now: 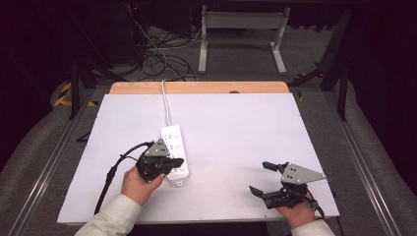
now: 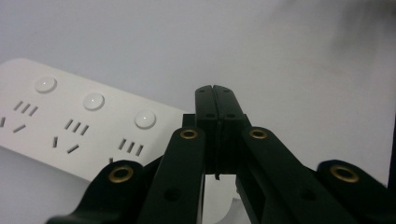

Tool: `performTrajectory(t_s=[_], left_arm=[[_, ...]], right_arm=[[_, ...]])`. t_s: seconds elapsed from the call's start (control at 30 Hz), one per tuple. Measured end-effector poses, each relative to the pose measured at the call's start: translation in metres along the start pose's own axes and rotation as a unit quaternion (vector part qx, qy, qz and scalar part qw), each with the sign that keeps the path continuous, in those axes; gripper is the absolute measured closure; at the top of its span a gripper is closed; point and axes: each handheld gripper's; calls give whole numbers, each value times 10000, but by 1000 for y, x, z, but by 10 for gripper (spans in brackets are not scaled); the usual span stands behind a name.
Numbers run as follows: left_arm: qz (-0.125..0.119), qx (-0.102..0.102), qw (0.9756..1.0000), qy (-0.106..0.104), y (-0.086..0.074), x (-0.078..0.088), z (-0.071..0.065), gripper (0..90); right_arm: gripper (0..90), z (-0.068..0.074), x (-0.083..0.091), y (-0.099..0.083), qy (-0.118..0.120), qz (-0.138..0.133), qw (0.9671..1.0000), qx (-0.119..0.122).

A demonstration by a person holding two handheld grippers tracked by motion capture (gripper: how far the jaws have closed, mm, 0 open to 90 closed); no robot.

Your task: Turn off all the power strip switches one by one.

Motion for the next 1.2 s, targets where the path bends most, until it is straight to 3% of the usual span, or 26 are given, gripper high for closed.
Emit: performTrajectory(t_s=[0.1,0.33,0.67,0.97,1.2], left_arm=[[98,42,9999,-94,-1,-4,1,900],[415,-60,9991,-67,-4,-14,0,900],[486,-112,9987,-97,-8,-22,1,900],[557,-182,9983,54,-8,-24,1,900],[571,-169,9982,57,-8,-25,1,900]], right_arm=[[117,0,0,0,4,5,10000,6],[117,0,0,0,38,11,10000,4],[117,0,0,0,66,21,10000,1],[117,1,1,0,81,7,10000,1],[117,1,1,0,95,1,10000,-4]])
Point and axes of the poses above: each handheld gripper's, and its own axes: x roughly backward along the jaws, y roughly out of its top, z roughly to its left, and after that the axes turned 15 degrees about -z, right-handed
